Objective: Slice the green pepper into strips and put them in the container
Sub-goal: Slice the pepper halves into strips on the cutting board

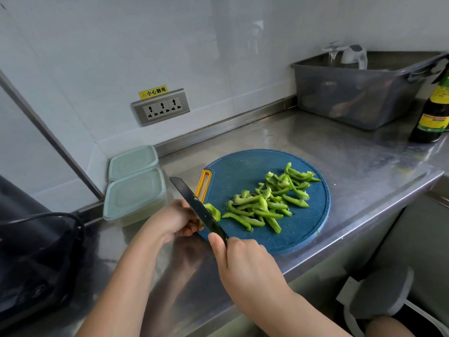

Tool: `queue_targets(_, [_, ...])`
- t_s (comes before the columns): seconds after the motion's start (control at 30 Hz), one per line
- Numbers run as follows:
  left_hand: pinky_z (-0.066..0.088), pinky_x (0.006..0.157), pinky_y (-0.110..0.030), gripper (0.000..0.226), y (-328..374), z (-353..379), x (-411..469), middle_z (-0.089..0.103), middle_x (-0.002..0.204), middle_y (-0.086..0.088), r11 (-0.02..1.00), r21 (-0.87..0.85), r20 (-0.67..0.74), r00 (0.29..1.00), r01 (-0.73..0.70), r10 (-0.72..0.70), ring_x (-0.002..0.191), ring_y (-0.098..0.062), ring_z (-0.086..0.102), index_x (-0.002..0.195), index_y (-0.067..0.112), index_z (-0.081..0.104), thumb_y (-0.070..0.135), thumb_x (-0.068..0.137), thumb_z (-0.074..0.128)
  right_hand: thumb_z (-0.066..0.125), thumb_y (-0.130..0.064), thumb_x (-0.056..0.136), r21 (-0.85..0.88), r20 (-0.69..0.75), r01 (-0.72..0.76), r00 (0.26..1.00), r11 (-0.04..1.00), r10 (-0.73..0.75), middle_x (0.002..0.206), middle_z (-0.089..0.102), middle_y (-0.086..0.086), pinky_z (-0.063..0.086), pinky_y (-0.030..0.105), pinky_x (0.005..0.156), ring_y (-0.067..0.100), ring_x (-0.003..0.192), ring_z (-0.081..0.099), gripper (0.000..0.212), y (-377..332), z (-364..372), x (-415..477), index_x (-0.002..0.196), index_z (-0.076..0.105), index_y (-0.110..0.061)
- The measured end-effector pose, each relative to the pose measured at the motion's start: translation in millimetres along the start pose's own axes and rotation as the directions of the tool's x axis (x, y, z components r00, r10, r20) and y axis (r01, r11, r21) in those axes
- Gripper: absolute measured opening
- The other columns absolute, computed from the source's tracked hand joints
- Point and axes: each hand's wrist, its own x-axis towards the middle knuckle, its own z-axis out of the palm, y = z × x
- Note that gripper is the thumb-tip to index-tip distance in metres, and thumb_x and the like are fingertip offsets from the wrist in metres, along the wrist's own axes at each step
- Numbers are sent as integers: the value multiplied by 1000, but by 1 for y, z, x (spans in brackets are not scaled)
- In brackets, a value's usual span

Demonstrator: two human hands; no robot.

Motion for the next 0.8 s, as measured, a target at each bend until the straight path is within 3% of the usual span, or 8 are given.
queue_targets(0.4, [30,35,-13,22,0,-4,4,52,44,-1,999,-26,77,996,38,-36,36,-7,39,71,7,64,-2,88,54,17,-54,97,71,13,-23,1000,997,22,61,38,2,33,32,60,27,66,43,58,-2,0,23,59,34,-14])
queue_targets(0.6, [30,36,-12,15,0,-6,6,51,45,-1,999,3,103,994,39,-40,36,-6,38,82,7,65,1,89,54,22,-52,98,122,52,-13,999,993,6,57,38,3,25,28,44,18,50,34,58,-1,-1,38,56,33,-14])
queue_targets(0.73, [30,36,-13,15,0,-6,7,50,45,0,999,24,116,993,28,-31,37,-7,38,79,8,61,1,89,53,21,-40,103,218,106,-30,994,975,7,60,35,2,39,33,58,26,64,43,47,-5,-8,42,60,26,-23])
queue_targets(0.8, [29,37,-13,16,0,-7,8,51,45,0,999,39,120,992,21,-25,38,-7,38,77,9,59,1,89,54,19,-36,103,261,139,-41,990,965,4,62,36,0,38,32,66,25,73,45,46,-5,-10,46,61,29,-20])
